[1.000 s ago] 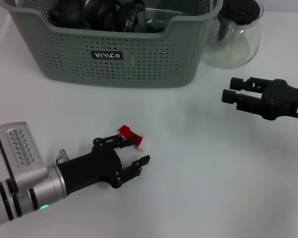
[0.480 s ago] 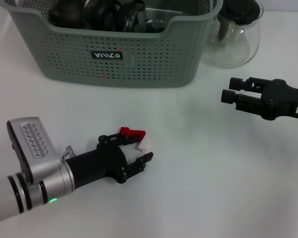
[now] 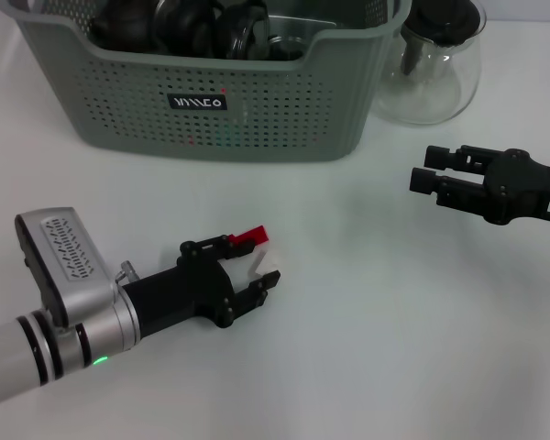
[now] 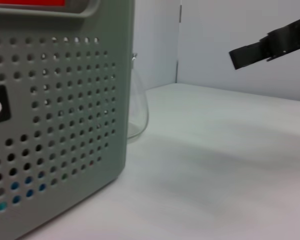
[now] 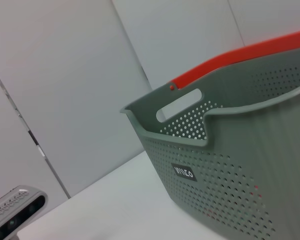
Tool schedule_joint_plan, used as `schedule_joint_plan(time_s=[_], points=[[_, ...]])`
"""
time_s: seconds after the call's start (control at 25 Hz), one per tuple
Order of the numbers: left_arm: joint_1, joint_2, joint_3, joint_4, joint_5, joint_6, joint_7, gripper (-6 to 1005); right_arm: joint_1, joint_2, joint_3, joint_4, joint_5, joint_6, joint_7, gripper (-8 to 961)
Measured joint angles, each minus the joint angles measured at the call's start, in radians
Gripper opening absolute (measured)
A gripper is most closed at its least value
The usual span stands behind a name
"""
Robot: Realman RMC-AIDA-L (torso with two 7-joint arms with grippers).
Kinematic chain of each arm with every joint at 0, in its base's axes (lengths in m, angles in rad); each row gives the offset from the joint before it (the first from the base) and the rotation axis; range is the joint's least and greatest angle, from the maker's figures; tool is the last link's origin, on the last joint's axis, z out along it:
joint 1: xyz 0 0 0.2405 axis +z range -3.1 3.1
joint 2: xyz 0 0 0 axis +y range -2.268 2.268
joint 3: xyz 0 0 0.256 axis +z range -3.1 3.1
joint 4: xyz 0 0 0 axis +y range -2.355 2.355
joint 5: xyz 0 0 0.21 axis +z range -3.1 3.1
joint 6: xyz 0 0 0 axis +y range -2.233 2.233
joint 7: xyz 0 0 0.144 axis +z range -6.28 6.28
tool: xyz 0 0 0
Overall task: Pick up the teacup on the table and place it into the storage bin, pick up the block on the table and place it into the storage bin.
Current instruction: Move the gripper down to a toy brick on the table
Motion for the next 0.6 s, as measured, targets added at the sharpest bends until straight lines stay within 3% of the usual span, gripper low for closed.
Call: schedule_joint_plan(time_s=[0.6], points=[[-0.005, 0.0, 0.008, -0.011, -0.009, -0.009, 0.004, 507, -0.003, 0.0, 0.0, 0.0, -0.002, 0.0, 0.0, 584]])
